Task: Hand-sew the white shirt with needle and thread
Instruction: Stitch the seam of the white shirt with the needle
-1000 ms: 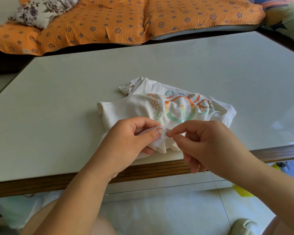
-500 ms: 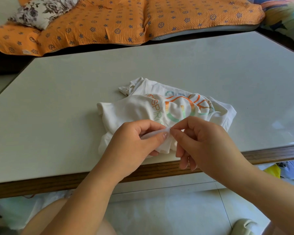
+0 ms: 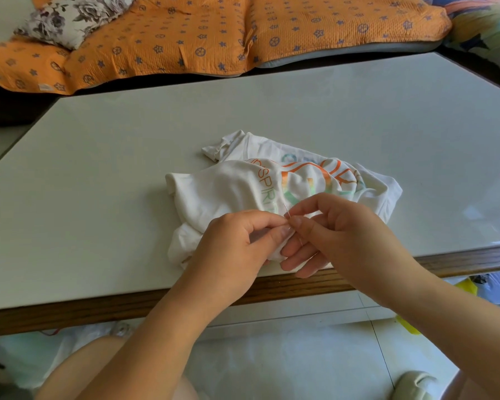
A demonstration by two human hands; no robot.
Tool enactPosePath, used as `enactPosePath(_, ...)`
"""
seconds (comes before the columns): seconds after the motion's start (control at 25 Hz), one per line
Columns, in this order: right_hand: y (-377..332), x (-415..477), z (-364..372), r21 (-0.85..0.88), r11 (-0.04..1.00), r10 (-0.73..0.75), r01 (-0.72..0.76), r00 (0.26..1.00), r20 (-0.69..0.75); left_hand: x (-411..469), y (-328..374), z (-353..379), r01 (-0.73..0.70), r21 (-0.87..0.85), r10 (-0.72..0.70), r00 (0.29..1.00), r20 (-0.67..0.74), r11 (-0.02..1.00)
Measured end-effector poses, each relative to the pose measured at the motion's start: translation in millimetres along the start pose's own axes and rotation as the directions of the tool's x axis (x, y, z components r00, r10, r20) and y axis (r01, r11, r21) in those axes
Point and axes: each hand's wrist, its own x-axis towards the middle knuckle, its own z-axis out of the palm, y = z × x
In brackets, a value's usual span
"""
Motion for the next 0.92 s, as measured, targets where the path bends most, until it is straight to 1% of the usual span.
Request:
enactPosePath(0.12,-5.1,2.4,-1.2,-0.043,0.999,0.03,-0.031,0.999,-0.021,0.0,0.2,0.9,-0.025,0.008,0.025,0.999,-0.032,1.0)
enactPosePath(0.2,-5.4,9.3,-7.4,-0.123,0.992,-0.031,0.016,0.992,-0.122,0.1,0.3,0.3,-0.018,0.008,0.018,0.999,-0.045,1.0)
enactPosePath(0.24,-5.7,13.6,-13.0,-0.189,0.981,-0.082,0.047,0.98,-0.182,0.3,0.2,-0.4,-0.002,-0.004,0.002,0.999,-0.041,1.0)
enactPosePath(0.28,-7.7,17.2,-18.4,-0.212,0.975,-0.108,0.059,0.968,-0.226,0.3,0.1,-0.7,0.021,-0.028,-0.022,0.999,-0.03,0.999)
enactPosePath(0.32,-9.7,21.0,-24.3,-0.136,0.989,-0.092,0.061,0.966,-0.24,0.4,-0.3,-0.9,0.043,-0.051,-0.044,0.999,-0.014,0.998)
enactPosePath(0.36,-12.7,24.0,-28.9,0.047,0.998,-0.04,0.051,0.976,-0.213,0.7,-0.9,-0.9,0.061,-0.064,-0.061,0.998,0.0,0.996)
enactPosePath(0.4,-15.7,26.6,-32.3,0.282,0.959,0.017,0.026,0.989,-0.15,1.4,-1.7,-0.7,0.073,-0.068,-0.072,0.997,0.011,0.995)
enactPosePath(0.44,-19.2,28.1,-34.8,0.478,0.878,0.053,-0.004,0.995,-0.089,1.9,-2.5,-0.4,0.079,-0.067,-0.078,0.997,0.021,0.995)
enactPosePath(0.48,-21.1,29.9,-37.0,0.597,0.802,0.065,-0.019,0.996,-0.056,2.1,-3.2,-0.2,0.08,-0.066,-0.078,0.996,0.031,0.995)
enactPosePath(0.52,-20.9,32.1,-39.3,0.656,0.755,0.064,-0.011,0.996,-0.057,2.1,-3.6,-0.6,0.079,-0.064,-0.076,0.996,0.042,0.995)
enactPosePath(0.6,-19.6,37.2,-43.5,0.678,0.733,0.034,0.06,0.992,-0.125,1.9,-4.2,-1.9,0.082,-0.061,-0.078,0.995,0.067,0.995)
enactPosePath(0.68,-18.1,40.9,-49.0,0.595,0.791,-0.013,0.142,0.976,-0.216,1.2,-3.9,-3.5,0.094,-0.08,-0.087,0.992,0.087,0.992)
enactPosePath(0.76,-16.8,43.7,-53.8,0.439,0.873,-0.077,0.211,0.95,-0.303,0.8,-3.2,-5.2,0.112,-0.124,-0.099,0.989,0.111,0.986)
enactPosePath(0.84,-13.7,46.2,-58.2,0.2,0.942,-0.179,0.271,0.905,-0.385,1.0,-2.7,-6.4,0.142,-0.175,-0.119,0.984,0.134,0.974)
enactPosePath(0.92,-8.7,49.1,-62.1,-0.046,0.956,-0.282,0.29,0.862,-0.422,1.5,-3.1,-7.6,0.173,-0.213,-0.143,0.978,0.149,0.961)
